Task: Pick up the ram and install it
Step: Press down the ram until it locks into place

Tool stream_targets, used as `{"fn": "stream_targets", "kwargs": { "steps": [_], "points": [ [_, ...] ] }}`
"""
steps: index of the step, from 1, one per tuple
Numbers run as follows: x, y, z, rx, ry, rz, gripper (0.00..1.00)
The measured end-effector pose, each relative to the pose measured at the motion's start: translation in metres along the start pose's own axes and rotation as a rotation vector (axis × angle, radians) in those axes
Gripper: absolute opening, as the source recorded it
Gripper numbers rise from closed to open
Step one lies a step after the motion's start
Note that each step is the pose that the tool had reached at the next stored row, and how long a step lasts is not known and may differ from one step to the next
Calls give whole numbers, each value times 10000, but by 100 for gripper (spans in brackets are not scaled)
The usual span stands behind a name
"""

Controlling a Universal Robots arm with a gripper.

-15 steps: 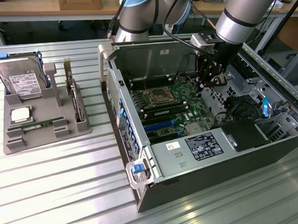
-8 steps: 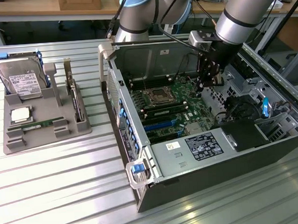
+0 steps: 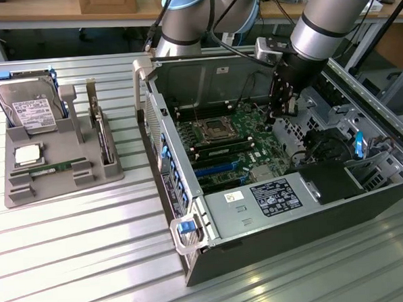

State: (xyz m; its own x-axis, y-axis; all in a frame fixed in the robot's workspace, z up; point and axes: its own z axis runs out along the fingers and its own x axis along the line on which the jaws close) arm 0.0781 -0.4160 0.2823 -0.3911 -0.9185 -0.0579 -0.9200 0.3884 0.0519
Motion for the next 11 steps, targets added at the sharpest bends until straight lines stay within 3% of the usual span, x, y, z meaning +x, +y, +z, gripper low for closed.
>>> {"fn": "stream_targets", "kwargs": {
  "steps": [9,11],
  "points": [
    [0,0,9,122,14,1460,10],
    [1,-1,13,166,15,2000,10]
  ]
}}
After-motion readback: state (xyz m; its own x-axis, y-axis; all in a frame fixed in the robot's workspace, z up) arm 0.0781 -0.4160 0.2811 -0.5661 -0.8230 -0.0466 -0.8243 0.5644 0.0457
